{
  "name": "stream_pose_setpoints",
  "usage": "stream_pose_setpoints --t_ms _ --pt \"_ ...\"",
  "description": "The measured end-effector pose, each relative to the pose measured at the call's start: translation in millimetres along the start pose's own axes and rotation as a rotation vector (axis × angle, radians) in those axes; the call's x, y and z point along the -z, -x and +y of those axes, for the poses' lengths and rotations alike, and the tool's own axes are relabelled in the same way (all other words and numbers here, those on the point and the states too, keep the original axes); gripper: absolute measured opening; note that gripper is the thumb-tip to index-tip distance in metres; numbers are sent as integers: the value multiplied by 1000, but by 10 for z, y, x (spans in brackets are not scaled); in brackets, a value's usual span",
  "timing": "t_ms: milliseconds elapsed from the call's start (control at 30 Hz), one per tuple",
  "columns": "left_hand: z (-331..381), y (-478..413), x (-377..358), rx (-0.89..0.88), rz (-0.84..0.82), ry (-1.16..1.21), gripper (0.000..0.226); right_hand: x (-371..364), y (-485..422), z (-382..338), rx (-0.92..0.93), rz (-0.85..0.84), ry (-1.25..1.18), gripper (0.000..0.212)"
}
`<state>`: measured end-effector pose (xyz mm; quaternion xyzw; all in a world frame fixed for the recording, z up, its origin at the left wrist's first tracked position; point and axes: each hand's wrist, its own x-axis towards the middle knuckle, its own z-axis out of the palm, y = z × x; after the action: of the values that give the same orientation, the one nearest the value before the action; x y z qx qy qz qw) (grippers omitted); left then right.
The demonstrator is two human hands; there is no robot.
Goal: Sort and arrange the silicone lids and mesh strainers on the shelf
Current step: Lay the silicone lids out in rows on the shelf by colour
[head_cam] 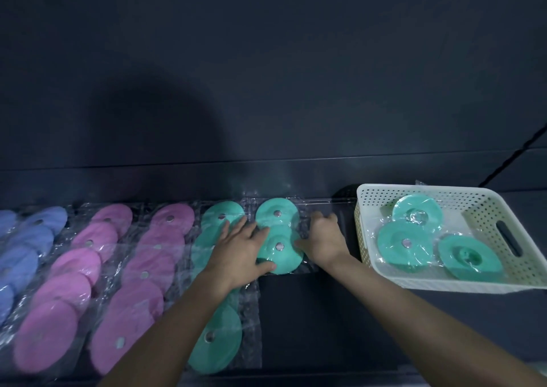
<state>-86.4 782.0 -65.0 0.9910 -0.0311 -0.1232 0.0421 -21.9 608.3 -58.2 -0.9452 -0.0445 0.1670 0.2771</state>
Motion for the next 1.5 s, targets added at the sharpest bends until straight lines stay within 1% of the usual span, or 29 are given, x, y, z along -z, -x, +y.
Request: stream_pose_setpoints --t_ms 67,200,267,367,467,567,633,733,800,867,933,1033,1133,1233,1300,1400,1500 --pt "20 -4 24 4 11 -10 82 -6 21 -16 -4 58 3 42" --pt "76 8 64 13 48 15 78 33 66 -28 21 78 -23 39" --pt "124 16 115 -1 112 59 71 101 87 -24 72 128 -12 32" --pt "255 18 254 -57 192 139 60 299 142 -31 170 135 -44 21" --pt "463 -16 410 -92 258 202 50 548 219 14 244 210 -41 23" --pt "702 -69 550 -127 315 245 43 792 273 152 235 302 -49 24" --pt "866 -102 618 -162 333 289 41 930 286 299 203 334 -41 25" --pt "1103 -164 685 -210 345 308 39 1102 294 521 145 342 -35 25" --pt "1256 -214 704 -233 327 308 37 1197 300 663 106 346 -29 21" --pt "1410 -261 724 -259 290 305 35 1299 307 803 76 329 -13 16" --pt "1567 -307 743 -301 259 287 35 1399 305 969 38 272 54 16" --pt "1815 -410 765 -326 196 167 34 1563 293 1267 2 183 193 18" --pt "2039 -552 726 -319 77 49 29 1693 302 1543 -82 80 286 26" --pt "2194 -693 630 -264 -28 37 26 1755 332 1752 -144 6 430 21" --pt "2274 -779 558 -240 -63 -12 29 1769 326 1854 -157 -25 493 27" --pt "2374 -871 485 -219 -102 -67 43 1790 317 1917 -151 -90 490 33" --pt "2434 -948 407 -188 -117 -62 46 1803 318 1893 -160 -155 439 36"
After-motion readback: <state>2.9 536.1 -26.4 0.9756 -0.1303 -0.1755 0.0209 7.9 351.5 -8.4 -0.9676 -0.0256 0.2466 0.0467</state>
